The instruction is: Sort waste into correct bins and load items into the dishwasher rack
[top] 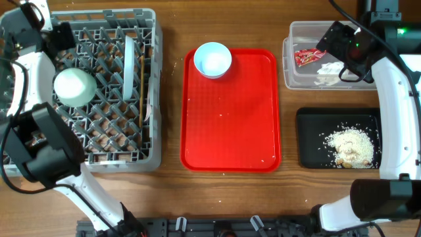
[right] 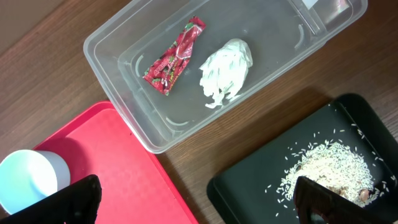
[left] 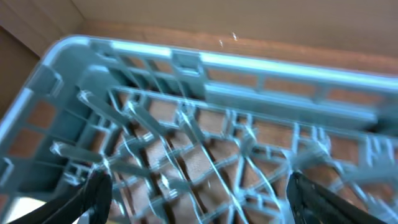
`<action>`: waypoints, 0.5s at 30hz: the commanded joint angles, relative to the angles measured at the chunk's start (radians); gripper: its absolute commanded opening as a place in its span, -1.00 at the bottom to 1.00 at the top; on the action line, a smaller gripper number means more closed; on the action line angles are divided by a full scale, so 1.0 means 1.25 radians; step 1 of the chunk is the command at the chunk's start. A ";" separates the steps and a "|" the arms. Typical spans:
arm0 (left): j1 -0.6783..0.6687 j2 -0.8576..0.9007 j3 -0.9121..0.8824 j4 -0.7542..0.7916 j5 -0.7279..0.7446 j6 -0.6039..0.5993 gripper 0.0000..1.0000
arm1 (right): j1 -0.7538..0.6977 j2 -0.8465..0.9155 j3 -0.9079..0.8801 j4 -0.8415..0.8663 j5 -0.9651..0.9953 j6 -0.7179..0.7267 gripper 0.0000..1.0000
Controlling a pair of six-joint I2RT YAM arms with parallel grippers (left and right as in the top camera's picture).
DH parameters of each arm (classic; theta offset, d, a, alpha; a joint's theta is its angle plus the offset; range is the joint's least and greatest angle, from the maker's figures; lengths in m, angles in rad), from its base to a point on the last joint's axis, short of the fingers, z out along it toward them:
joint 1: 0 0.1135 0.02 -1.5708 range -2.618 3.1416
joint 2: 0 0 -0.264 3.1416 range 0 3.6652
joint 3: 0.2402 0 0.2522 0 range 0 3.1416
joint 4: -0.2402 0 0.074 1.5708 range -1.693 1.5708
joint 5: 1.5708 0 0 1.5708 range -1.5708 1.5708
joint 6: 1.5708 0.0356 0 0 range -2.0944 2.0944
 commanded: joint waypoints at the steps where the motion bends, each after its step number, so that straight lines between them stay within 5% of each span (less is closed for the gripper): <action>1: 0.022 0.005 -0.021 -0.085 -0.022 -0.008 0.72 | 0.001 -0.005 0.009 0.002 0.011 -0.014 1.00; 6: 0.022 -0.045 -0.021 -0.131 -0.022 -0.013 0.63 | 0.001 -0.005 0.009 0.002 0.011 -0.014 1.00; 11: 0.022 -0.157 -0.021 -0.112 -0.006 -0.179 0.49 | 0.001 -0.005 0.009 0.002 0.011 -0.014 0.99; 15: 0.035 -0.260 -0.021 -0.106 -0.006 -0.336 0.58 | 0.002 -0.005 0.009 0.002 0.011 -0.014 1.00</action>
